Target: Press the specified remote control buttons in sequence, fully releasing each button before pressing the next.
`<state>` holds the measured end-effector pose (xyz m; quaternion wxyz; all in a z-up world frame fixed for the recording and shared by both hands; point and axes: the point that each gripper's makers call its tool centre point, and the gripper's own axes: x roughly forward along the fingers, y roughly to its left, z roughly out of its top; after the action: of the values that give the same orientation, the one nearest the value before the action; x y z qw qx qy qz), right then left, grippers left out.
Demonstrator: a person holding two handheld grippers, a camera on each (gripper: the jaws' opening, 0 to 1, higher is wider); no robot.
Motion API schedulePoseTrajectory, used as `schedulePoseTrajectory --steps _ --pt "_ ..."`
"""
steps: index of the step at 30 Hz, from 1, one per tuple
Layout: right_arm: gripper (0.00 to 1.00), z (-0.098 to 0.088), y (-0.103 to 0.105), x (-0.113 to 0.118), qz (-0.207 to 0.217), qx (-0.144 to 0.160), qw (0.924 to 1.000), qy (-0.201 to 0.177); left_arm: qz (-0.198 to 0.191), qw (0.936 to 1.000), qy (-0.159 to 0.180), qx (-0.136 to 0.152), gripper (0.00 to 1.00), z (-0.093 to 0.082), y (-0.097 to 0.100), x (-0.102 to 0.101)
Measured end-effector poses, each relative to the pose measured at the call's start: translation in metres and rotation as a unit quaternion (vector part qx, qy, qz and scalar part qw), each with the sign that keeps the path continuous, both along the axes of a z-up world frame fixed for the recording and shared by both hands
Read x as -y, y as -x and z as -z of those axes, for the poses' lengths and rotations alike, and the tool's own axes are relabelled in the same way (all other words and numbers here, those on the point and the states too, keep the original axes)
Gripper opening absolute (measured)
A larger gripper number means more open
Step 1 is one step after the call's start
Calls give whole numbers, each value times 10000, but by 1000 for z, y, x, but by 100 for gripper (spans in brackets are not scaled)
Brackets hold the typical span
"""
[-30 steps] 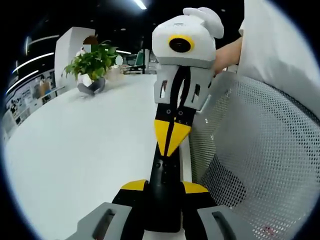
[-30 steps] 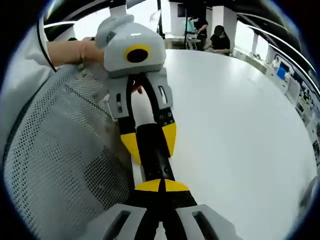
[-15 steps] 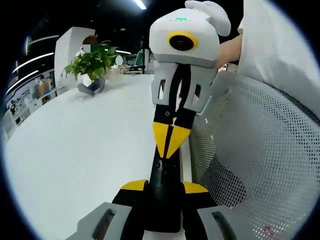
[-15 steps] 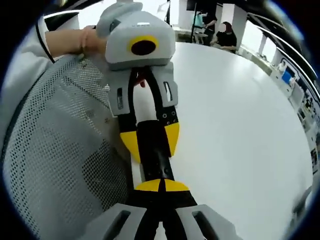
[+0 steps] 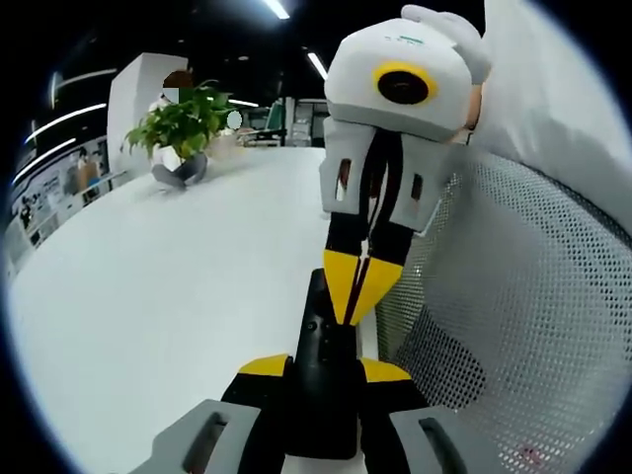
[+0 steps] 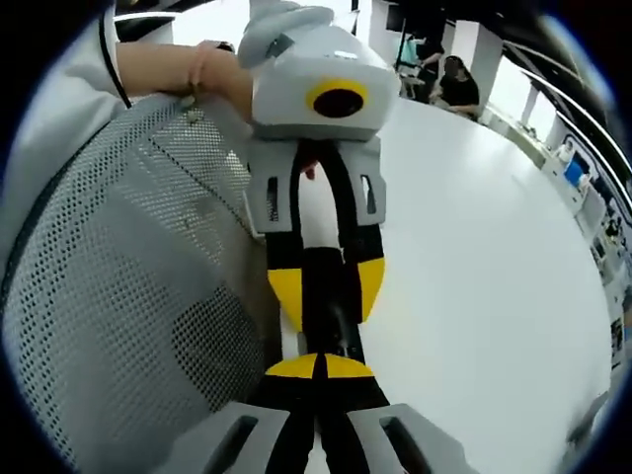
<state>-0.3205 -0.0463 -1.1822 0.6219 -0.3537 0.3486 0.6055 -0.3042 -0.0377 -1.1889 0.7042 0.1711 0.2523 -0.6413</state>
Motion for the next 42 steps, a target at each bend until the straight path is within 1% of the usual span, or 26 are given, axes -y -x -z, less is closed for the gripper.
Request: schedulePoseTrajectory --steps 2,4,7,9,12,13,14,15,16,18,20,22,24,28,31,32,33,38,39,41,42 --pt "0 1 1 -1 -204 28 9997 108 16 10000 -6 7 25 0 0 0" --pt "0 1 3 -5 -317 115 9994 111 10 10000 8 -21 25 0 1 0" --pt "0 1 4 -3 -388 171 9988 239 24 10000 9 -26 25 0 1 0" --pt "0 2 3 -4 -227 97 9995 204 31 10000 5 -17 25 0 1 0" --pt "0 2 3 -3 -181 60 9997 119 49 10000 -9 -4 25 0 1 1" --pt "0 2 3 -3 -107 10 9999 57 51 10000 -11 -3 25 0 1 1" --pt "0 1 3 -4 -20 -43 10000 11 56 10000 -14 1 25 0 1 1" --pt "0 1 3 -4 186 -181 9996 -102 56 10000 -14 0 25 0 1 1" --pt "0 0 2 -4 288 -247 9991 -166 54 10000 -12 -1 25 0 1 1" --pt "0 -1 2 -2 303 -243 9990 -239 44 10000 -8 -10 25 0 1 1" --pt "0 -1 3 0 354 -295 9987 -196 27 10000 -1 -20 25 0 1 1" --pt "0 -3 2 2 398 -244 9986 -233 32 10000 -5 -18 25 1 1 1" --pt "0 -6 -5 2 501 -149 9983 -272 43 10000 -7 -14 25 1 1 1" --pt "0 -5 -13 0 604 -212 9976 -271 65 10000 -14 -3 25 1 1 1" --pt "0 -1 -9 -3 454 -243 9985 -176 63 10000 -14 -4 25 1 1 1" --pt "0 -1 -12 -3 189 11 9998 -53 62 10000 -15 -3 25 1 1 1" --pt "0 -1 -9 -2 140 -54 9999 33 59 10000 -13 -7 25 1 1 1" --pt "0 0 -11 -4 206 -85 9996 174 61 10000 -10 -16 25 1 1 1" --pt "0 0 -11 -4 184 -42 9996 223 63 10000 -13 -12 25 1 1 1" --pt "0 1 -12 -4 59 142 9992 371 62 10000 -13 -11 25 1 0 1" --pt "0 2 -12 -4 -75 285 9986 443 59 10000 -13 -9 25 1 0 1"
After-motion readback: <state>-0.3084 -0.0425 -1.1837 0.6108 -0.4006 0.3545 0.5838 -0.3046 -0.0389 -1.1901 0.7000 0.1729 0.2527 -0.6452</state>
